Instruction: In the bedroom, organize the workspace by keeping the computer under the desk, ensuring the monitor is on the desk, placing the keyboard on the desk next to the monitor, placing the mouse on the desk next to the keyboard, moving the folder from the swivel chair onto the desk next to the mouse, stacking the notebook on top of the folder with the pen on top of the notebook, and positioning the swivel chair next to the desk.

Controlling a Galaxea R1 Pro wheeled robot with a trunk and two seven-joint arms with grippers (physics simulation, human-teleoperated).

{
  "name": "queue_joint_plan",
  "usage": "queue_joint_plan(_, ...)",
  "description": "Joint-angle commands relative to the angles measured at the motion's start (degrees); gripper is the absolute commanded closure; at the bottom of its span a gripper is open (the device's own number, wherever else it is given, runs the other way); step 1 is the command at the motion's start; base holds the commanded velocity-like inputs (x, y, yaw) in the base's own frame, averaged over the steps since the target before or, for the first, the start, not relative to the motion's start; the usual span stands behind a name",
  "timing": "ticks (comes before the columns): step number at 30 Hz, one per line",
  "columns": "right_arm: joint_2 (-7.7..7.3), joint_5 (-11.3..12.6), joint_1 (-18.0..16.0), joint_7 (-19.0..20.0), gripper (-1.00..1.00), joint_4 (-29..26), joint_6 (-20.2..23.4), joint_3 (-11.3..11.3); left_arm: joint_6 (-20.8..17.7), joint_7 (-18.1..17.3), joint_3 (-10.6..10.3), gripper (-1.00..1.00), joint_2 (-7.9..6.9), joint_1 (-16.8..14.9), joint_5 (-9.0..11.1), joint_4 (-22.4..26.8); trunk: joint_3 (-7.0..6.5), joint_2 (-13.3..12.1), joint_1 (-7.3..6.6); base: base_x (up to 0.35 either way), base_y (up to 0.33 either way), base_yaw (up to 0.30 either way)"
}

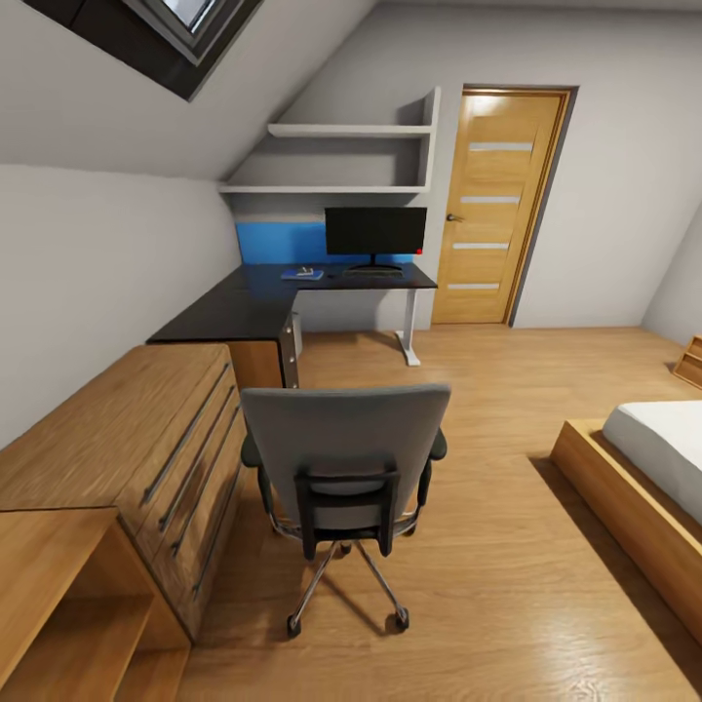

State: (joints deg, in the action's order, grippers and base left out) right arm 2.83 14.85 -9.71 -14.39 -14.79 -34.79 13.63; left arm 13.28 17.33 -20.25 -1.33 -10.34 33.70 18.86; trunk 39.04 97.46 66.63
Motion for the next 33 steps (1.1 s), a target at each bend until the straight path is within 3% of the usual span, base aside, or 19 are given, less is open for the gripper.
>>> queue_joint_plan(1, -0.02, 0.45, -0.04, -0.31, -1.00, 0.03, -0.19, 0.48, 0.18, 0.34, -0.49, -1.00, -0.05, -0.03, 0.45, 0.04, 0.24, 0.44, 0.22, 0.000, 0.000, 0.000)
queue_joint_plan(8, -0.12, 0.42, -0.05, -0.32, -1.00, -0.33, -0.02, 0.37, -0.25, -0.10, -0.44, -1.00, 0.53, -0.03, 0.50, -1.81, 1.49, 3.25, 1.76, 0.000, 0.000, 0.000)
queue_joint_plan(10, -0.20, 0.38, -0.09, -0.30, -1.00, -1.27, -0.28, 0.35, -0.28, -0.12, -0.52, -1.00, 2.02, -0.09, 0.26, -1.76, 1.85, 4.05, 2.20, 0.000, 0.000, 0.000)
queue_joint_plan(11, -0.23, 0.44, -5.30, -0.61, -1.00, -6.24, 0.25, 0.26, -3.41, 0.43, -0.63, -1.00, 5.70, -0.81, -2.88, 8.44, 2.03, 4.45, 2.42, 0.000, 0.000, 0.000)
queue_joint_plan(13, -0.14, 0.44, -7.75, -0.71, -1.00, -6.37, 1.55, 0.26, -7.61, 0.55, -0.61, -1.00, 5.97, -2.27, -5.08, 10.29, 2.39, 5.25, 2.86, 0.000, 0.000, 0.000)
queue_joint_plan(14, -0.08, 0.43, -10.76, -0.69, -1.00, -6.46, 6.04, 0.29, -11.17, 0.60, -0.60, -1.00, 6.38, -4.74, -6.17, 10.98, 2.57, 5.65, 3.08, 0.000, 0.000, 0.000)
queue_joint_plan(18, 0.44, -0.55, -19.26, -0.65, -1.00, -6.60, 20.84, 0.49, -18.15, 0.67, -0.59, -1.00, 7.96, -11.86, -7.61, 11.81, 3.29, 7.26, 3.95, 0.000, 0.000, 0.000)
queue_joint_plan(20, 1.05, -2.38, -21.98, -0.64, -1.00, -6.65, 26.03, 0.55, -21.52, 0.66, -0.59, -1.00, 8.54, -14.60, -7.88, 11.90, 3.65, 8.06, 4.39, 0.000, 0.000, 0.000)
queue_joint_plan(21, 1.60, -4.85, -23.89, -0.64, -1.00, -6.69, 29.80, 0.57, -25.22, 0.63, -0.58, -1.00, 8.90, -16.97, -8.04, 11.95, 3.83, 8.46, 4.61, 0.000, 0.000, 0.000)
queue_joint_plan(25, 3.42, -9.93, -26.55, -0.42, -1.00, -6.74, 34.28, 0.60, -30.14, 0.60, -0.58, -1.00, 10.07, -20.51, -8.25, 12.06, 4.55, 10.07, 5.49, 0.000, 0.000, 0.000)
queue_joint_plan(26, 3.70, -10.25, -26.93, -0.33, -1.00, -6.74, 34.88, 0.60, -30.43, 0.60, -0.58, -1.00, 10.18, -20.76, -8.26, 12.07, 4.73, 10.47, 5.71, 0.000, 0.000, 0.000)
queue_joint_plan(27, 4.32, -10.68, -27.60, 3.38, -1.00, -6.30, 36.34, 0.65, -30.86, 0.53, -0.55, -1.00, 10.24, -21.79, -8.25, 12.05, 4.90, 10.87, 5.93, 0.000, 0.000, 0.000)
queue_joint_plan(29, 4.39, -10.74, -27.66, 5.25, -1.00, -6.14, 36.53, 0.67, -30.88, 0.46, -0.48, -1.00, 10.09, -22.01, -8.21, 11.67, 5.26, 11.67, 6.37, 0.000, 0.000, 0.000)
queue_joint_plan(33, 4.41, -10.75, -27.73, 7.85, -1.00, -4.23, 36.67, 0.63, -30.54, 0.13, -0.31, -1.00, 8.42, -22.21, -8.19, 10.25, 5.98, 13.27, 7.25, 0.000, 0.000, 0.000)
